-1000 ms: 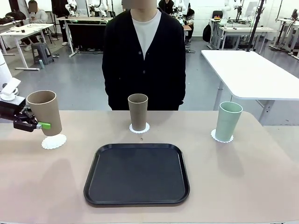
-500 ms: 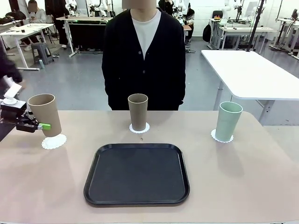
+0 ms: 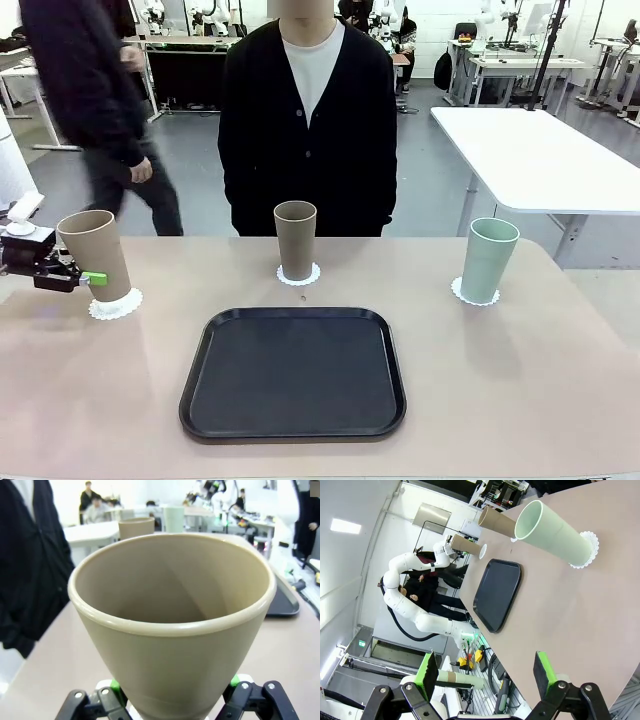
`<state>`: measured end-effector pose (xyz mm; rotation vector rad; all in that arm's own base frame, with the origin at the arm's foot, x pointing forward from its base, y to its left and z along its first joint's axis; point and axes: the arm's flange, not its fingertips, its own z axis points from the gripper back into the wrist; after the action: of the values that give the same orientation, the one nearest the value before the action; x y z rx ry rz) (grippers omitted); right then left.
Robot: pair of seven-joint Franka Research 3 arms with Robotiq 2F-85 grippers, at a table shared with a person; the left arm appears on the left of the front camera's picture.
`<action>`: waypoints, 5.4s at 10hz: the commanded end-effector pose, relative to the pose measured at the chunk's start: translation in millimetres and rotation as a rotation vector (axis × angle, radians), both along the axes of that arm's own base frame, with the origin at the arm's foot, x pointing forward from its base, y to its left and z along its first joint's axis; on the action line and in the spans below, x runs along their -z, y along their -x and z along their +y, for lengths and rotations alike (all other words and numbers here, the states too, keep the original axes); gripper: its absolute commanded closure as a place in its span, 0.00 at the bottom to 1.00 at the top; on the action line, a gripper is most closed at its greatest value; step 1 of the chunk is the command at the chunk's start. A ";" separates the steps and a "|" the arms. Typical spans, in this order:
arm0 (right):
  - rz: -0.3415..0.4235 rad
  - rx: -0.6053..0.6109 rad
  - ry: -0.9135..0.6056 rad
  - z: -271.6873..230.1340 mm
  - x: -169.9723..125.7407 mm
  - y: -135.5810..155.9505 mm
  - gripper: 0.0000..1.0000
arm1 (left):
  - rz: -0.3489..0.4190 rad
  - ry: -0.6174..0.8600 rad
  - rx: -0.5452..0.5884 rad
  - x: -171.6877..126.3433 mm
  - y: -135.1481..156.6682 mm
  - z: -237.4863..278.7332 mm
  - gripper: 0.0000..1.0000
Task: Place coasters on the table and set cups on them.
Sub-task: Take one Reusable plastic cup from the Flat Tray and place it on a coaster set by the human.
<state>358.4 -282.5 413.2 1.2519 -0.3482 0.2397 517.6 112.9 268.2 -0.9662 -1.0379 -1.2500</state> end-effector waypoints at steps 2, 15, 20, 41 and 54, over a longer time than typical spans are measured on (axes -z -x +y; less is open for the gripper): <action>0.008 0.005 0.005 2.1 -0.2 -0.1 0.00 | 0.007 0.023 -0.003 -1.5 -2.4 8.6 0.17; 0.008 0.005 0.005 2.1 -0.2 -0.1 0.00 | -0.001 0.004 0.054 35.8 3.8 8.3 0.17; 0.008 0.005 0.005 2.1 -0.2 -0.1 0.00 | -0.040 -0.034 0.068 26.3 9.0 19.2 0.00; 0.008 0.005 0.005 2.1 -0.2 -0.1 0.00 | 0.484 -0.981 -0.325 -279.7 140.2 -30.8 0.00; 0.008 0.005 0.005 2.1 -0.2 -0.1 0.00 | 0.503 -0.926 -0.506 -280.9 125.6 -60.0 0.00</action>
<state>358.5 -282.5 413.2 1.2519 -0.3481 0.2398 392.0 52.5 549.0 -0.2290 -0.2000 -0.8343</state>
